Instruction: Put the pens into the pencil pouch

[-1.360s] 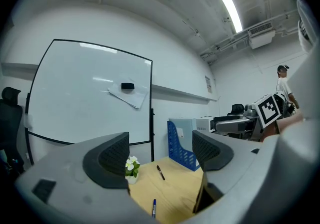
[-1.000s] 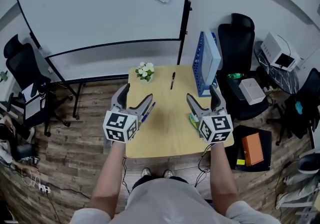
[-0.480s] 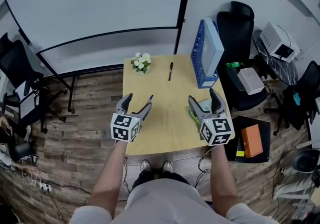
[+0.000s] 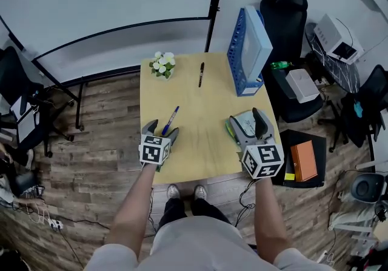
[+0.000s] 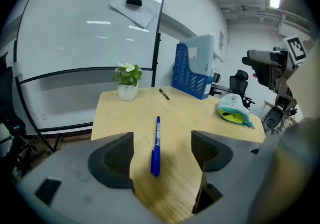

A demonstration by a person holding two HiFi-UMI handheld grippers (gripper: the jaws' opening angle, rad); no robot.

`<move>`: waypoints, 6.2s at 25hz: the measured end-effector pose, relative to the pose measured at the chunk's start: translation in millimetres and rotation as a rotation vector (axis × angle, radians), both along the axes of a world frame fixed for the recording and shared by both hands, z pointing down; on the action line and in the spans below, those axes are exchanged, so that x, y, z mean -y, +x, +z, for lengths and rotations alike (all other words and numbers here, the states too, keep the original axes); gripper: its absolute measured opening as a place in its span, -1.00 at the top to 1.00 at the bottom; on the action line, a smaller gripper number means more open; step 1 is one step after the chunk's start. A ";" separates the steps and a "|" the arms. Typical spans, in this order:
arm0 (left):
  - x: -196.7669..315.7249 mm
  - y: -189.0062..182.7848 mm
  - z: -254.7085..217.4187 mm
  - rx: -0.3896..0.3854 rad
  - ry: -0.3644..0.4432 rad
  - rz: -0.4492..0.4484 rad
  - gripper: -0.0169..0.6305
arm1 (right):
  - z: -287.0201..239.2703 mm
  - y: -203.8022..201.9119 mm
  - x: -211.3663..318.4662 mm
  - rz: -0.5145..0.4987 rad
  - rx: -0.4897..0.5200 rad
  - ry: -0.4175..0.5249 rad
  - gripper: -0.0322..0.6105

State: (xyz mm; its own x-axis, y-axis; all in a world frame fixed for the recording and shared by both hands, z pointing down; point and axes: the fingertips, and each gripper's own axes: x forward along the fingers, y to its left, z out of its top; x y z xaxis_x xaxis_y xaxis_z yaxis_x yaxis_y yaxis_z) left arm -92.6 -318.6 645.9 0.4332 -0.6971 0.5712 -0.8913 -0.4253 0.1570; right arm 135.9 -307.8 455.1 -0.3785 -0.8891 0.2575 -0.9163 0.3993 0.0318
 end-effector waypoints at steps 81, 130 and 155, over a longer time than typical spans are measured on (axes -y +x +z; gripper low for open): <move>-53.6 223.6 -25.6 0.274 -0.151 0.721 0.75 | 136.8 29.1 -64.5 -0.030 -0.223 -0.380 0.79; 195.3 132.4 2.2 0.076 -0.004 0.098 0.32 | 83.7 44.3 6.7 -0.038 -0.078 -0.285 0.79; 99.8 103.7 -33.3 0.001 -0.077 0.313 0.82 | 80.0 44.4 -5.9 -0.013 -0.146 -0.279 0.79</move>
